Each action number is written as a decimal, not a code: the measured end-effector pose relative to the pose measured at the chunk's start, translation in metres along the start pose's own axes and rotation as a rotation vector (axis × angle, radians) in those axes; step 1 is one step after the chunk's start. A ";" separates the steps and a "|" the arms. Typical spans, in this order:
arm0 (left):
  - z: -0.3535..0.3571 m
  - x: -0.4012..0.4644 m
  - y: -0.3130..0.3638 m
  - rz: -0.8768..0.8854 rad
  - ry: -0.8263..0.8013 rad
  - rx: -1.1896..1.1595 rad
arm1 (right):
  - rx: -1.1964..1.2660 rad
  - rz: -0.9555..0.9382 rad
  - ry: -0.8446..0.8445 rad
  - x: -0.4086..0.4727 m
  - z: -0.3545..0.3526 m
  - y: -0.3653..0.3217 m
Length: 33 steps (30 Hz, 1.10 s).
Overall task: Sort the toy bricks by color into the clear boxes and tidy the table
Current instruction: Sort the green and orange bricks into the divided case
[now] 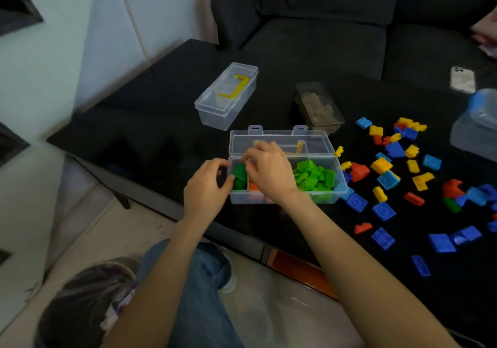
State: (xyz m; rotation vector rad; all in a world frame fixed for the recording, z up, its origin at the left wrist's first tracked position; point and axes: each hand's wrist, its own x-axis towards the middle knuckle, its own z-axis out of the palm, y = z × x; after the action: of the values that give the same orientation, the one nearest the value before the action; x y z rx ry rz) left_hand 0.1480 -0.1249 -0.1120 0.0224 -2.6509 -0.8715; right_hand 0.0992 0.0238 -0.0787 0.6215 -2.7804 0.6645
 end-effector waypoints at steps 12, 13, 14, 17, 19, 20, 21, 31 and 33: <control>0.042 -0.022 0.145 0.519 -0.060 -0.272 | 0.070 0.133 0.117 -0.130 -0.111 0.108; 0.058 -0.023 0.163 0.536 -0.136 -0.291 | 0.029 0.201 0.115 -0.146 -0.121 0.128; 0.073 -0.024 0.177 0.544 -0.204 -0.294 | -0.005 0.271 0.110 -0.158 -0.127 0.145; 0.124 -0.020 0.213 0.527 -0.385 -0.246 | -0.064 0.494 0.091 -0.188 -0.152 0.198; 0.158 -0.013 0.230 0.502 -0.452 -0.158 | -0.123 0.604 0.066 -0.198 -0.164 0.231; 0.170 -0.007 0.234 0.502 -0.465 -0.104 | -0.158 0.639 0.047 -0.198 -0.165 0.244; 0.182 -0.002 0.240 0.519 -0.470 -0.041 | -0.197 0.667 0.011 -0.198 -0.167 0.256; 0.211 0.039 0.253 0.496 -0.536 0.368 | -0.125 0.641 -0.208 -0.167 -0.140 0.277; 0.212 0.040 0.251 0.498 -0.536 0.369 | -0.095 0.610 -0.199 -0.165 -0.136 0.275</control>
State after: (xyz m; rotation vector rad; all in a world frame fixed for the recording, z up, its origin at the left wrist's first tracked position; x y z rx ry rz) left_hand 0.0629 0.1949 -0.1136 -0.8476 -3.0379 -0.2340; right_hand 0.1370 0.3681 -0.1140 -0.2134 -3.1767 0.5892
